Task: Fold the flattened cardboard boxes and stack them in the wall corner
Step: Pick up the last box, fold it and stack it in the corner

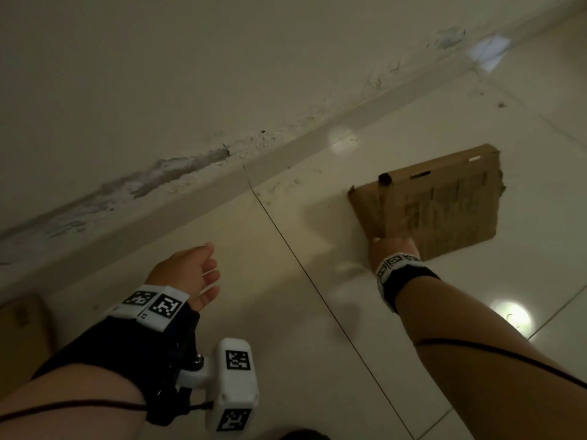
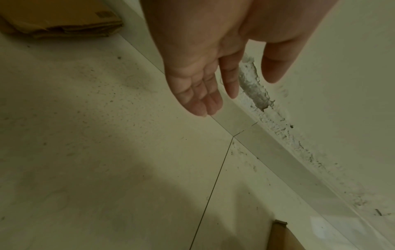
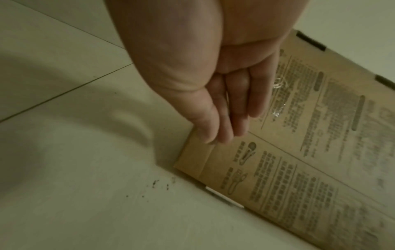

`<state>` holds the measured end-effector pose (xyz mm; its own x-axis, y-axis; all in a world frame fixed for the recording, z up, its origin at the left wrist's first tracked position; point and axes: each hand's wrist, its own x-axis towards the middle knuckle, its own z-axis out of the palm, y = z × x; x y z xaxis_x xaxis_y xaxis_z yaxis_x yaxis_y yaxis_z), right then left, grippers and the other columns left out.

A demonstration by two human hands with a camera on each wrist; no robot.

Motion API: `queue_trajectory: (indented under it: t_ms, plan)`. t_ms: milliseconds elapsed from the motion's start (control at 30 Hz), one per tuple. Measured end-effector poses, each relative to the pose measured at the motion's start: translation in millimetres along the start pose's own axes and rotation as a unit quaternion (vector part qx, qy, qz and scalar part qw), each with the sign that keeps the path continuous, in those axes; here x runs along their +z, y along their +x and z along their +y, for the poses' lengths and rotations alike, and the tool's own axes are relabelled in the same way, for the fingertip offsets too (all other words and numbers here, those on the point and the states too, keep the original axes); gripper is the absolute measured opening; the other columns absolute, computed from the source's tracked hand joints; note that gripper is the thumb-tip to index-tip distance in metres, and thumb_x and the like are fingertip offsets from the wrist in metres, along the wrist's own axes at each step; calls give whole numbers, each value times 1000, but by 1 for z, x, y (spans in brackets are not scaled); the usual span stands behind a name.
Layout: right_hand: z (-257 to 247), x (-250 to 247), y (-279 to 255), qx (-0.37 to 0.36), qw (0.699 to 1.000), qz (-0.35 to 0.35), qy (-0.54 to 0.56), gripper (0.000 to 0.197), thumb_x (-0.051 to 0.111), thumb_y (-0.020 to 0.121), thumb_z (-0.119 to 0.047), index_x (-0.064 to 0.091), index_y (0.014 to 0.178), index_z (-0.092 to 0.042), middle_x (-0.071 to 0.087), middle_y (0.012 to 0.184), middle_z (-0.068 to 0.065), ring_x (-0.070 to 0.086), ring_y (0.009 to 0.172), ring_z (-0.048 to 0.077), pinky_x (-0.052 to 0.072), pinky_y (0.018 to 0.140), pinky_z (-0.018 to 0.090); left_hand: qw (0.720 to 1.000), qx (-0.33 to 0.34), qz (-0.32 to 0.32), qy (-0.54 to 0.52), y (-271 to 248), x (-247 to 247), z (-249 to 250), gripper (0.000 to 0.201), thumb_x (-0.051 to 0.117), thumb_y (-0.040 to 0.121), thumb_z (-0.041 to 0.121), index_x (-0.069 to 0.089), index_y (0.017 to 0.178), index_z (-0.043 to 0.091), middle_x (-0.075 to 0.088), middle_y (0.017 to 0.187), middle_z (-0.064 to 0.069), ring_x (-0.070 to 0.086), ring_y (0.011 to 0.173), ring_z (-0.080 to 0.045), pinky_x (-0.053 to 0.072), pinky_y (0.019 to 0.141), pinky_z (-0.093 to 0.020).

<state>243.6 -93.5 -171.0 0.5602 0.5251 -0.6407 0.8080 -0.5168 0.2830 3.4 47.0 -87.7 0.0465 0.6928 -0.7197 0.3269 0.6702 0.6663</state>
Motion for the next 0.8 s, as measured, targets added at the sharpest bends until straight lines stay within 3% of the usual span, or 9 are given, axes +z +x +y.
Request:
queue_trajectory:
  t_ms: [100,233,300,433,567,633,700,800]
  plan:
    - [-5,-15,-10,-30,999,22,1,27,40,93,-13,65,102,-15,68,107,5,62,102,28,46,88,36,1000,5,5,-8,0,-9,3,30,52,89,28,58,115,14,57,107,-9,55,79,-15,42,79,-35]
    - [-24,-44,-34,-87,994,64,-18,17,49,89,-13,64,95,-16,68,103,5,62,101,27,44,83,35,1000,21,7,-17,-7,-19,9,22,52,89,29,57,107,17,59,88,-2,54,75,-14,42,63,-28]
    - [-42,-59,-45,-123,989,76,-9,12,52,88,-13,60,97,-15,66,107,7,61,103,30,44,85,37,999,31,10,-23,-14,-29,11,20,53,88,28,57,104,17,58,85,0,54,74,-13,42,62,-28]
    - [-81,-94,-73,-175,979,103,22,35,41,94,-22,53,124,-10,62,119,12,59,109,34,47,87,41,998,45,18,-40,-35,-56,18,12,52,88,26,59,91,16,56,80,-1,52,69,-14,41,62,-28]
    - [-118,-136,-121,-227,960,140,87,38,45,90,-37,56,117,-11,64,109,10,61,100,32,51,84,39,995,60,33,-69,-64,-97,25,13,54,87,27,56,77,20,56,80,-3,51,69,-16,41,62,-30]
    - [-132,-156,-149,-258,949,154,100,34,43,92,-32,54,117,-11,63,110,12,60,99,32,51,82,39,994,62,50,-77,-80,-121,25,14,55,86,29,56,77,20,56,83,-4,53,72,-17,43,63,-31]
    - [-141,-174,-176,-292,934,181,96,24,40,95,-26,50,111,-11,62,100,13,58,90,31,45,71,35,993,58,57,-85,-96,-142,26,18,56,86,31,54,74,19,53,81,-6,51,71,-18,43,62,-32]
    - [-155,-199,-227,-341,897,259,113,13,42,94,-30,42,90,-18,47,74,5,52,77,27,36,62,31,990,33,62,-123,-126,-172,30,22,58,83,38,55,79,17,54,81,-8,52,71,-19,44,60,-33]
